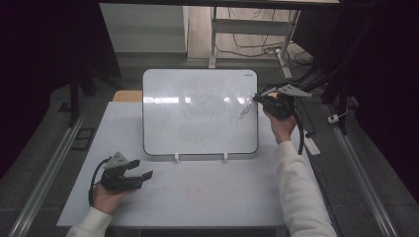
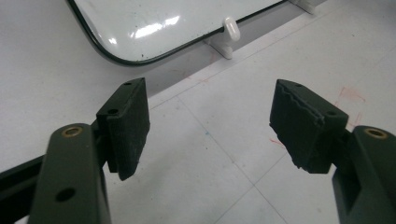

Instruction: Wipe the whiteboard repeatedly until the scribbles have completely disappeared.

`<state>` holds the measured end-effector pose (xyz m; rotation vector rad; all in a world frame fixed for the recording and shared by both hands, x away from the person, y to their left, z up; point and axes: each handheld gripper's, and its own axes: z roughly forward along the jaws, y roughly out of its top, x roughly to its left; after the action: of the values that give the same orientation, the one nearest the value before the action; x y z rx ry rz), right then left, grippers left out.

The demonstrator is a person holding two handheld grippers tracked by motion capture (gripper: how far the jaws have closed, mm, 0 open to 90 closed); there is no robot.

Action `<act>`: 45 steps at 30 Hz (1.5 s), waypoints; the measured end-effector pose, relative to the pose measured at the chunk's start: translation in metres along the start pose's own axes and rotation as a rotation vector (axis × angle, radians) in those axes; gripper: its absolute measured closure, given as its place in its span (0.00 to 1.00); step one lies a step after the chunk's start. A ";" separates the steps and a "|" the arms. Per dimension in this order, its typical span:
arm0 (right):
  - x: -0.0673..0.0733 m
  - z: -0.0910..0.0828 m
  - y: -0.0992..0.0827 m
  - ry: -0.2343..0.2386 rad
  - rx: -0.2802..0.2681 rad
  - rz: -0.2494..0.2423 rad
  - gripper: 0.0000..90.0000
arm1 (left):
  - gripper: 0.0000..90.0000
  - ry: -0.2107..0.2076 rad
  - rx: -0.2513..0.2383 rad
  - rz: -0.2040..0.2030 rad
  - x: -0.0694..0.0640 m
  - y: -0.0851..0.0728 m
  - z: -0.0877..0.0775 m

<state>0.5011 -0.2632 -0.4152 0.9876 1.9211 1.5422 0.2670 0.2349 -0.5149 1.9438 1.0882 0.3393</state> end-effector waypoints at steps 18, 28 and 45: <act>0.025 0.002 -0.021 0.125 0.089 -0.068 0.86 | 0.33 0.001 0.004 -0.005 0.001 0.000 0.001; 0.048 0.004 -0.031 0.151 0.136 -0.140 0.86 | 0.33 0.003 0.002 -0.008 0.002 0.000 0.001; 0.034 0.000 -0.028 0.094 0.076 -0.036 0.86 | 0.33 0.006 -0.005 -0.006 0.000 0.000 -0.001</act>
<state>0.4730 -0.2395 -0.4397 0.9217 2.0651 1.5301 0.2669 0.2353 -0.5144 1.9361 1.0960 0.3444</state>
